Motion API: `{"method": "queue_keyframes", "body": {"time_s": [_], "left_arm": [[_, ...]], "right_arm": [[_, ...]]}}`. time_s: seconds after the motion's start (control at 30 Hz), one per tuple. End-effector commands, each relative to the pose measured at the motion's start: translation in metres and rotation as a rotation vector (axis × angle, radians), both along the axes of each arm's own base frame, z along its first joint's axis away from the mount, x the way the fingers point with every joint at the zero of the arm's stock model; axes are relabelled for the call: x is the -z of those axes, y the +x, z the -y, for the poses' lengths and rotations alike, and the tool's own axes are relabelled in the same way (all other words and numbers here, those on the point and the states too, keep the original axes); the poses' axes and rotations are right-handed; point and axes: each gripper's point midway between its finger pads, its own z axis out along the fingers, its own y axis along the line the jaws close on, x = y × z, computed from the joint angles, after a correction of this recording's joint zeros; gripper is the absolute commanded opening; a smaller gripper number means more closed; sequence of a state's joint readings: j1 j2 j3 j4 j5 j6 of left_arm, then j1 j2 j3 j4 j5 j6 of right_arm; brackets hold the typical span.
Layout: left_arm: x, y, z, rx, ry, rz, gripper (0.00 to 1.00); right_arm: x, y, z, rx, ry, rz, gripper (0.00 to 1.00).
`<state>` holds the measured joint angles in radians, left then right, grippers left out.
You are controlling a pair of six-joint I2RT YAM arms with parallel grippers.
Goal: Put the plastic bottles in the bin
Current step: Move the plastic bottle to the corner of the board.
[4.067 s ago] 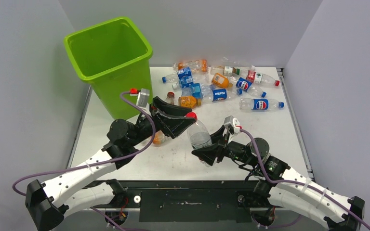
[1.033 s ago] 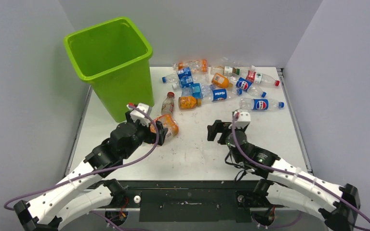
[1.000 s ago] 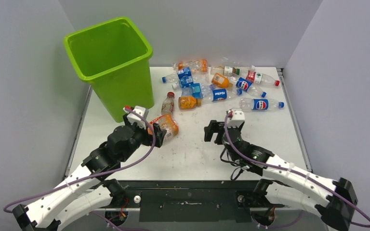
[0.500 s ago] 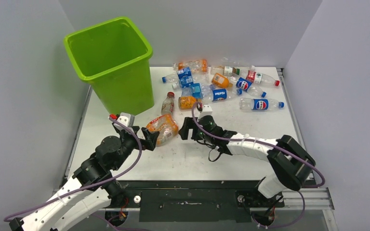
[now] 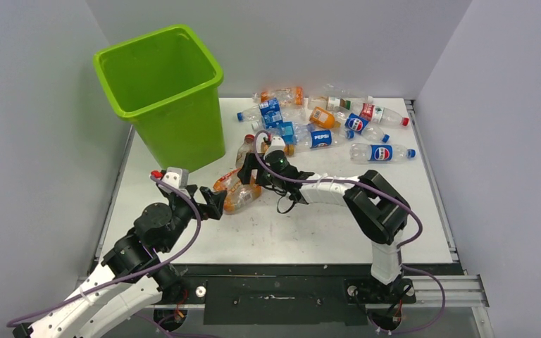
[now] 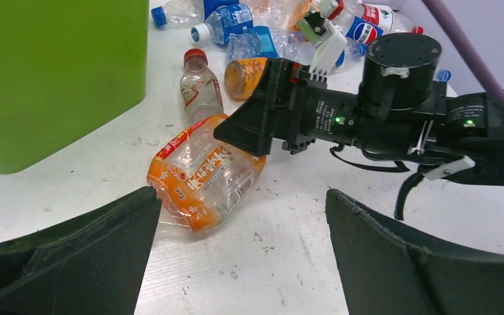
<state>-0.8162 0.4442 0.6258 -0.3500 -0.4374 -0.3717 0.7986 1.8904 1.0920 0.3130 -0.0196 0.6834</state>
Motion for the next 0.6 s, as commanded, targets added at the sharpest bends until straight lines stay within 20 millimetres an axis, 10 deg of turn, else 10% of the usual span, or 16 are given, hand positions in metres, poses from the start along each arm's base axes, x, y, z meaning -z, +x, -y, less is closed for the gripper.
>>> {"method": "queue_keyframes", "body": {"time_s": [0.0,0.57], "left_arm": [[0.001,0.001,0.001,-0.008,-0.007,-0.008,0.96],[0.013,0.001,0.018,0.039,-0.034,-0.059,0.96]], "right_arm": [[-0.009,0.014,-0.012,-0.003,0.016,0.022,0.97],[0.017,-0.062,0.079,0.276,0.080,-0.070,0.54]]}}
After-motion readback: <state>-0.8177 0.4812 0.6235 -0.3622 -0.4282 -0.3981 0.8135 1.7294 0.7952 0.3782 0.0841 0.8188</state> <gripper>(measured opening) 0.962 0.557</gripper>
